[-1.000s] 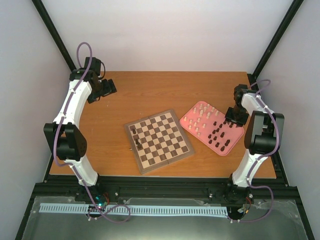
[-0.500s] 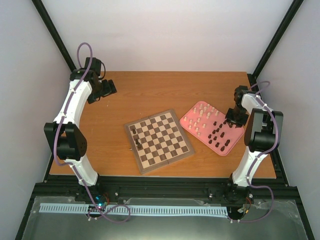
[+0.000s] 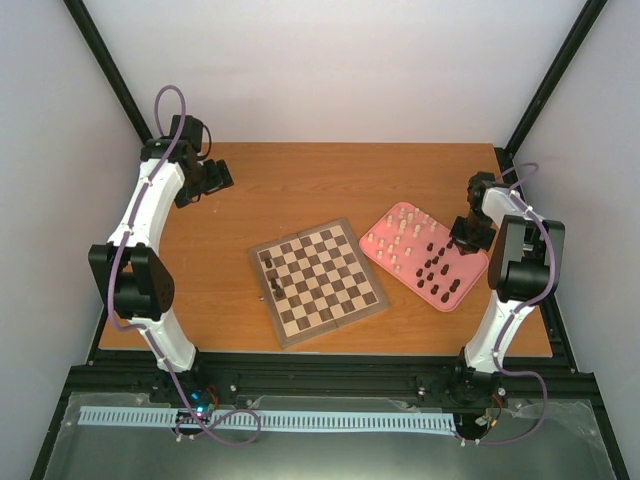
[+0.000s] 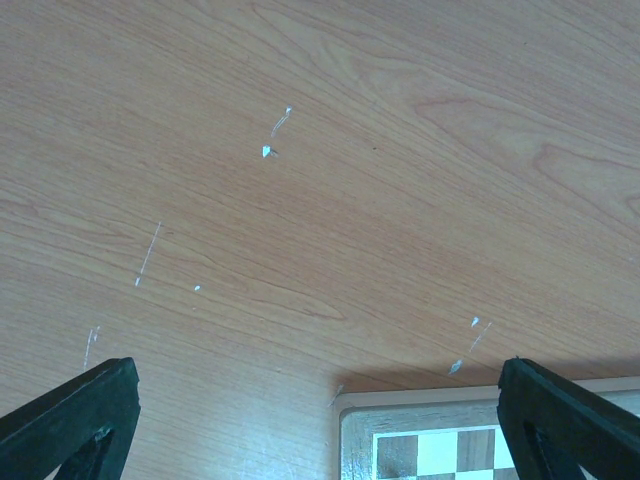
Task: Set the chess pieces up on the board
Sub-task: Pick up the chess piece from the storage box, then place the chess piece on the chessboard.
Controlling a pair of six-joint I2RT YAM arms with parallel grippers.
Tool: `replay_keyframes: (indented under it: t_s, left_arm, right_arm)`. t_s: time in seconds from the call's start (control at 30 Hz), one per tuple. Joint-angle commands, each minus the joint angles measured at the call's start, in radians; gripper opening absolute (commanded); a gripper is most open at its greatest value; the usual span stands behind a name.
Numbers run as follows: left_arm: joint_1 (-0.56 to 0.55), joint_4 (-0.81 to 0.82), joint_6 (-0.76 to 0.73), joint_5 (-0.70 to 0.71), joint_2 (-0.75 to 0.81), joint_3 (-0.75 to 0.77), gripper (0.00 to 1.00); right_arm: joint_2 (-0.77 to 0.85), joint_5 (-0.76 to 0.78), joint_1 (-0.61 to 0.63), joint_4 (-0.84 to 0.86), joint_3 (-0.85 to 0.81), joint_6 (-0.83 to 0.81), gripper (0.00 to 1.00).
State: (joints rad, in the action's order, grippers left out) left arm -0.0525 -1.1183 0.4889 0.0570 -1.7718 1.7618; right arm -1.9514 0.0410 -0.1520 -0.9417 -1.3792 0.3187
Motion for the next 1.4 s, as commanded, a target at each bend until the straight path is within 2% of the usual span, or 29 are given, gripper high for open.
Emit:
replay_keyframes:
  t_s: [0.0, 0.1, 0.33, 0.53, 0.63, 0.77, 0.87, 0.93, 1.0, 1.2, 1.37]
  left_arm:
    - [-0.004, -0.015, -0.018, 0.011, -0.001, 0.030, 1.00]
    - [-0.003, -0.014, -0.018, 0.008, 0.000, 0.031, 1.00]
    - [-0.003, -0.014, -0.018, 0.008, -0.003, 0.038, 1.00]
    - [-0.003, -0.012, -0.018, 0.006, -0.003, 0.034, 1.00]
    - [-0.003, -0.013, -0.016, 0.002, -0.002, 0.039, 1.00]
    - [-0.003, -0.014, -0.016, 0.008, 0.008, 0.038, 1.00]
    - [-0.003, -0.012, -0.017, 0.011, 0.025, 0.025, 1.00]
    - [-0.003, -0.007, -0.014, 0.009, 0.040, 0.011, 1.00]
    - [-0.004, -0.004, -0.011, 0.003, 0.054, -0.001, 1.00]
    - [-0.003, 0.010, -0.010, -0.011, 0.086, -0.044, 1.00]
    - [-0.003, 0.021, -0.004, -0.034, 0.108, -0.072, 1.00]
  right_arm:
    - [0.002, 0.011, -0.010, 0.006, -0.019, 0.001, 0.08]
    - [0.026, 0.009, -0.010, -0.001, -0.018, -0.004, 0.03]
    - [0.152, 0.008, 0.005, -0.087, -0.040, -0.001, 0.03]
    - [0.215, 0.046, 0.137, -0.199, -0.180, -0.017, 0.03]
    - [0.149, 0.056, 0.271, -0.265, -0.347, -0.011, 0.03]
    - [-0.048, 0.052, 0.485, -0.375, -0.690, -0.009, 0.03]
    - [-0.225, -0.009, 0.602, -0.447, -1.007, -0.006, 0.03]
    - [-0.327, -0.073, 0.661, -0.467, -1.137, 0.001, 0.03]
    - [-0.383, -0.151, 0.709, -0.436, -1.174, 0.005, 0.03]
    - [-0.423, -0.351, 0.848, -0.206, -1.112, -0.011, 0.03]
    - [-0.499, -0.404, 0.928, -0.153, -1.159, -0.027, 0.03]
